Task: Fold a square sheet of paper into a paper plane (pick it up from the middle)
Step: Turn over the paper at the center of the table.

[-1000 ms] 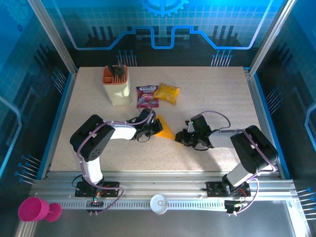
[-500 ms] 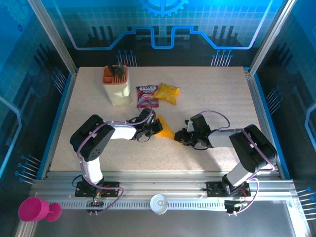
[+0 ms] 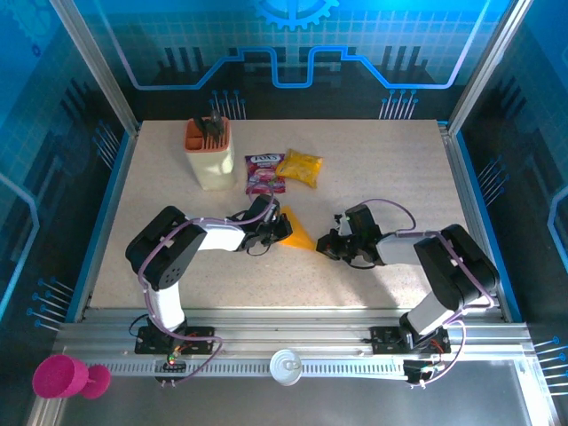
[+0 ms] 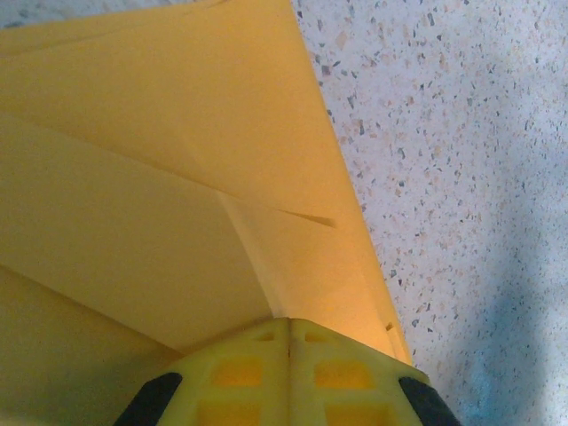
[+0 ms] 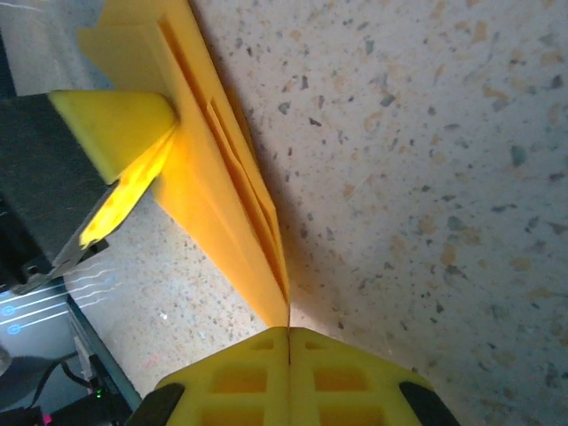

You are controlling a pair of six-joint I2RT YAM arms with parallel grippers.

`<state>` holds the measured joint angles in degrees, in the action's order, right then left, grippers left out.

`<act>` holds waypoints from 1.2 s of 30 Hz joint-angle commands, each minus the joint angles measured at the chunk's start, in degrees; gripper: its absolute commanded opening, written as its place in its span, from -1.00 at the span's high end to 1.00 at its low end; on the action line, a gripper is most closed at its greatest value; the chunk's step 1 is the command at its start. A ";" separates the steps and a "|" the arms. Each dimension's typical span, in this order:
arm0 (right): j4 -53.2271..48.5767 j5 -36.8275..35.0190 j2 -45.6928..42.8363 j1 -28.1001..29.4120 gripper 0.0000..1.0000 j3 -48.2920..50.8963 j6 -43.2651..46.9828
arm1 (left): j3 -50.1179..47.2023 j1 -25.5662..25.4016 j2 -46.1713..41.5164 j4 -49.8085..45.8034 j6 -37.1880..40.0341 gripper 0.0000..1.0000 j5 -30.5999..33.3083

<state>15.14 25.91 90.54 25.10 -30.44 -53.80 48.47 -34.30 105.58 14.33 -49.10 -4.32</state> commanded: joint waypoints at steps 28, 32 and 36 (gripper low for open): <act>-72.35 -69.68 -15.27 2.41 1.00 -43.59 41.85 | -15.48 13.03 -36.66 -19.22 -0.69 0.63 -1.46; -73.93 -79.95 -9.87 9.46 1.00 -41.90 42.86 | -18.11 13.41 -40.37 -20.11 -1.30 0.63 -1.08; -74.71 -81.22 -2.26 18.13 1.00 -39.18 38.49 | -19.46 13.76 -43.88 -21.47 -2.04 0.62 -0.70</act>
<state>-55.90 -48.01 84.40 38.63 -71.66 -13.61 30.00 -21.21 64.12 -5.04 -49.80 -5.82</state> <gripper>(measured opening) 0.055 0.189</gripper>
